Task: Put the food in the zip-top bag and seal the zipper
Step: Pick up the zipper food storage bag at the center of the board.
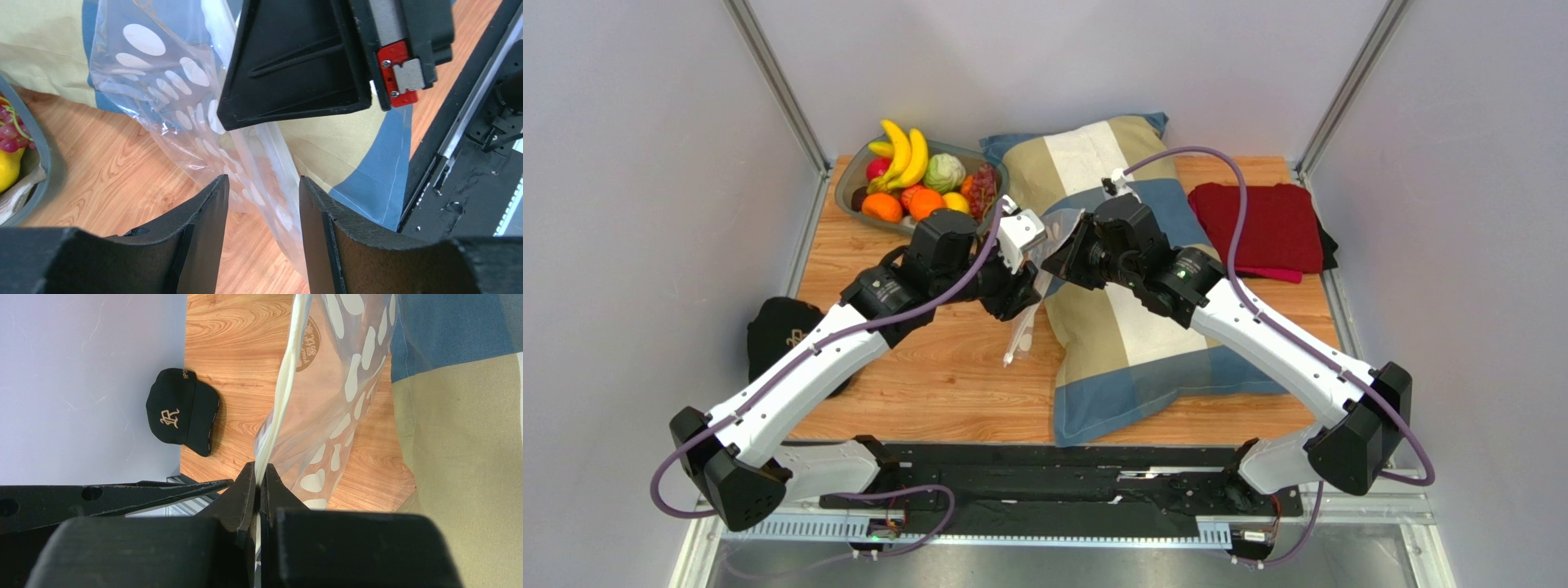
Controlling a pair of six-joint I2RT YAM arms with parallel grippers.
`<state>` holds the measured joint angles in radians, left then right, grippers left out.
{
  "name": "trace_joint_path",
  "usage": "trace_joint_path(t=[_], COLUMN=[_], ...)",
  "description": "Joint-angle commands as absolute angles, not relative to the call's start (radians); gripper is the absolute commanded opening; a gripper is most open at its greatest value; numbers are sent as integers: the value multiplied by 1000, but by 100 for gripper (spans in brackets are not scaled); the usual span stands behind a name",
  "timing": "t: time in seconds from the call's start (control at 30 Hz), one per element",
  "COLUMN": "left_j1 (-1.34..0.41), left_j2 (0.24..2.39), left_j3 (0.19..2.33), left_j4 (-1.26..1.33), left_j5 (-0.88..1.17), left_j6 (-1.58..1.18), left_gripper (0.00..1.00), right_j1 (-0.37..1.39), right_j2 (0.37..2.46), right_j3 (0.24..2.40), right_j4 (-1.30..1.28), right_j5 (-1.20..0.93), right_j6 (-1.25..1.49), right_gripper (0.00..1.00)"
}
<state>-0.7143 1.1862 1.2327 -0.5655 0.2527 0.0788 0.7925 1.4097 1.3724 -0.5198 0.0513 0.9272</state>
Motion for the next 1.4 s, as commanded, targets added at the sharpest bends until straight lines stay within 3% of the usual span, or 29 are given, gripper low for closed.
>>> trace_joint_path(t=[0.0, 0.43, 0.83, 1.37], left_j1=[-722, -723, -724, -709], left_j2=[1178, 1200, 1187, 1210], left_j3=[1259, 1249, 1239, 1235], left_j4=[-566, -581, -568, -566], left_j5=[293, 229, 353, 235], left_j6=[78, 97, 72, 49], left_gripper=[55, 51, 53, 46], right_j1=[788, 788, 788, 788], right_j2=[1404, 1413, 1414, 1404], right_j3=[1394, 1402, 1399, 1393], right_j4=[-486, -486, -485, -486], right_j5=[51, 40, 41, 41], right_j6=[936, 940, 940, 940], right_gripper=[0, 0, 0, 0])
